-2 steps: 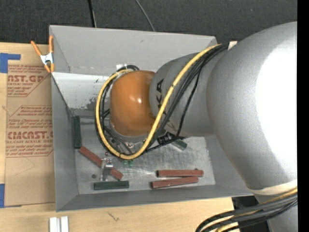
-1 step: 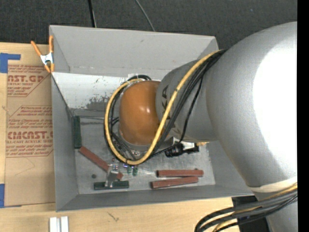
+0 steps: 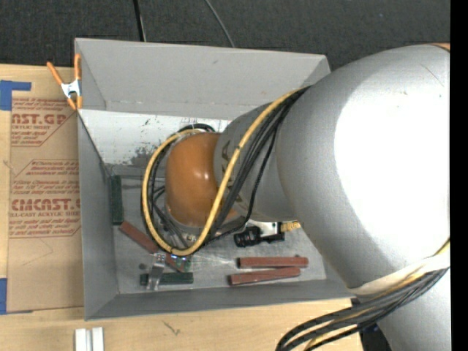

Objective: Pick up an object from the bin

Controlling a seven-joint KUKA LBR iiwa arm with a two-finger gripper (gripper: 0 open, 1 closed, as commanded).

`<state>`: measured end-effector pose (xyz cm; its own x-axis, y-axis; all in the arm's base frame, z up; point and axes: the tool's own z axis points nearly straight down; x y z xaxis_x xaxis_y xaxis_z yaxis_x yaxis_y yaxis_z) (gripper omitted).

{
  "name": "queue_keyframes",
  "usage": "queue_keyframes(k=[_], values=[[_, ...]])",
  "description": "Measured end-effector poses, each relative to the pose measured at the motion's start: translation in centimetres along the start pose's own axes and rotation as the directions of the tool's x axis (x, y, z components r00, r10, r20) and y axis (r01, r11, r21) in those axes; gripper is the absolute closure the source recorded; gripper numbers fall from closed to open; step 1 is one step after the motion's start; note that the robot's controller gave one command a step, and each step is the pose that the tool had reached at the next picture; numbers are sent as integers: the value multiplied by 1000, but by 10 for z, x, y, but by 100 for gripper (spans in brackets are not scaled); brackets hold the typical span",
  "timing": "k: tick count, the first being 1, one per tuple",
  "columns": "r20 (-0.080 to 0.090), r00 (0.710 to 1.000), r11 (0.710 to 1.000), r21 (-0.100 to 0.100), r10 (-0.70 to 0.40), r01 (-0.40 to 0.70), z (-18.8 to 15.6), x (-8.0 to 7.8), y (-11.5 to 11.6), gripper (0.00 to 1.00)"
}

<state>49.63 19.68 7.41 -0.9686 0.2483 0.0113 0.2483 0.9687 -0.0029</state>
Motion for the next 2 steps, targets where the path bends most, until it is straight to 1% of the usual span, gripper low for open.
queue_keyframes(k=[1,2], values=[[21,999,999,-20,32,-32,-5,3,-23,100],[21,999,999,-20,33,-32,-5,3,-23,100]])
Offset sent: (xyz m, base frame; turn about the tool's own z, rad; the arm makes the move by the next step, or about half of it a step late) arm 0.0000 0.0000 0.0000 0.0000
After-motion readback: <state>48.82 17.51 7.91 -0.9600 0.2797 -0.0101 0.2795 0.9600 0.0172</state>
